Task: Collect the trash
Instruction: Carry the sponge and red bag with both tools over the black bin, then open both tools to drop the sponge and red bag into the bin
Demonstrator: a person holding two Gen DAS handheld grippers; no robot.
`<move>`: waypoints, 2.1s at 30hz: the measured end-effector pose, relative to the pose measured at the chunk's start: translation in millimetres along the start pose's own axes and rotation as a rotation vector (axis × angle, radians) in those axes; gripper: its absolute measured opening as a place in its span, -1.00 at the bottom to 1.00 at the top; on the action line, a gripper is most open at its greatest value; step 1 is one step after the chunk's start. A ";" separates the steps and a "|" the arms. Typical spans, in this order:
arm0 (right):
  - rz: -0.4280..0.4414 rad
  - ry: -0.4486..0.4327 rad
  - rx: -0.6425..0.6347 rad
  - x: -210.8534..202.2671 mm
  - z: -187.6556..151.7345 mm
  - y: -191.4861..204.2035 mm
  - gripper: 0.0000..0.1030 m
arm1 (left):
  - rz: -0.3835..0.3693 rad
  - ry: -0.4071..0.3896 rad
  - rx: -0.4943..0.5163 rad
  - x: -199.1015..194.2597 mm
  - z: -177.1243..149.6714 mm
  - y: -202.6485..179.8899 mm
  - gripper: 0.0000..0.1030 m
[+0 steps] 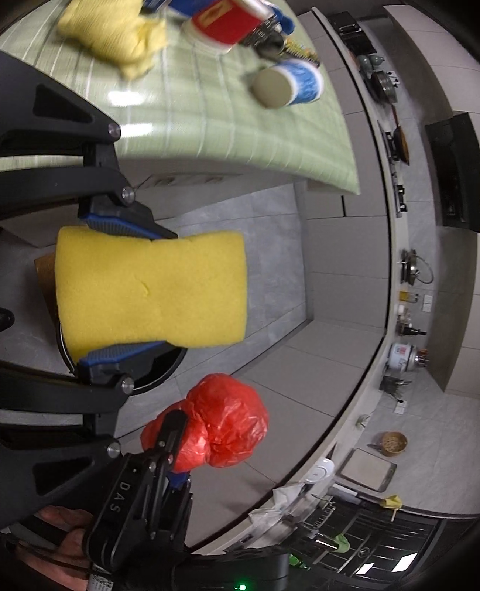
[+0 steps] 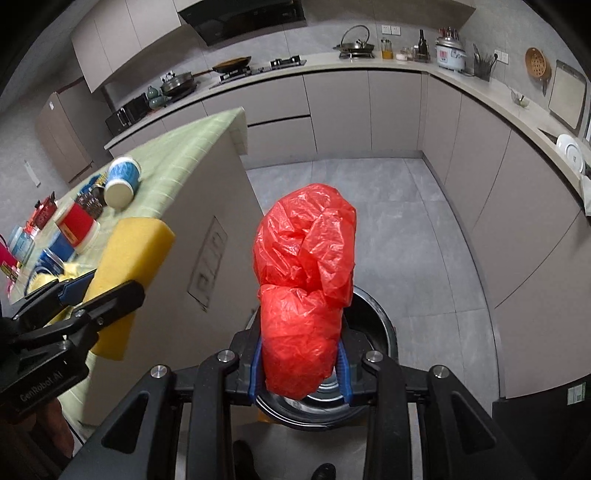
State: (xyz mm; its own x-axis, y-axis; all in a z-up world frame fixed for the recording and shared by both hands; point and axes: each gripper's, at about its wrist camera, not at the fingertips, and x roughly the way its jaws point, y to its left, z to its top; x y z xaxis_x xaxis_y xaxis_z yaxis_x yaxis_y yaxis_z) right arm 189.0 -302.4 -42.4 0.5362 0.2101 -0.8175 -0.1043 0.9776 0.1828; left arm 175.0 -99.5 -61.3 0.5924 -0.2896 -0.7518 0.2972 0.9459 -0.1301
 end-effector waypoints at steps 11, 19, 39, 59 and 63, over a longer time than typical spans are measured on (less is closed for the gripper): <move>0.006 0.098 -0.028 53.5 -28.4 -22.9 -0.35 | 0.008 0.085 -0.045 45.4 -32.1 -6.7 -0.03; 0.016 0.137 -0.031 85.6 -38.6 -45.2 -0.34 | 0.016 0.149 -0.060 79.6 -57.5 -14.8 -0.03; 0.134 0.143 0.126 116.1 -24.2 -75.4 0.69 | 0.084 0.203 -0.066 113.2 -81.1 -40.2 0.66; -0.155 -0.055 -0.055 8.1 22.1 -58.6 0.70 | 0.169 0.005 -0.095 -0.9 -8.5 -24.4 0.67; -0.151 -0.081 -0.059 -8.3 21.3 -51.4 0.70 | 0.172 -0.025 -0.103 -15.5 -6.8 -18.7 0.67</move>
State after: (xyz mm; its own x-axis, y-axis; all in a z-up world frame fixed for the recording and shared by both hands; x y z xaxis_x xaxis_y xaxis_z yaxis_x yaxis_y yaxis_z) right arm 207.7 -354.6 -33.4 0.6147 0.0613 -0.7864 -0.0651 0.9975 0.0268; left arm 155.1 -111.7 -51.6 0.6466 -0.1244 -0.7526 0.1126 0.9914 -0.0672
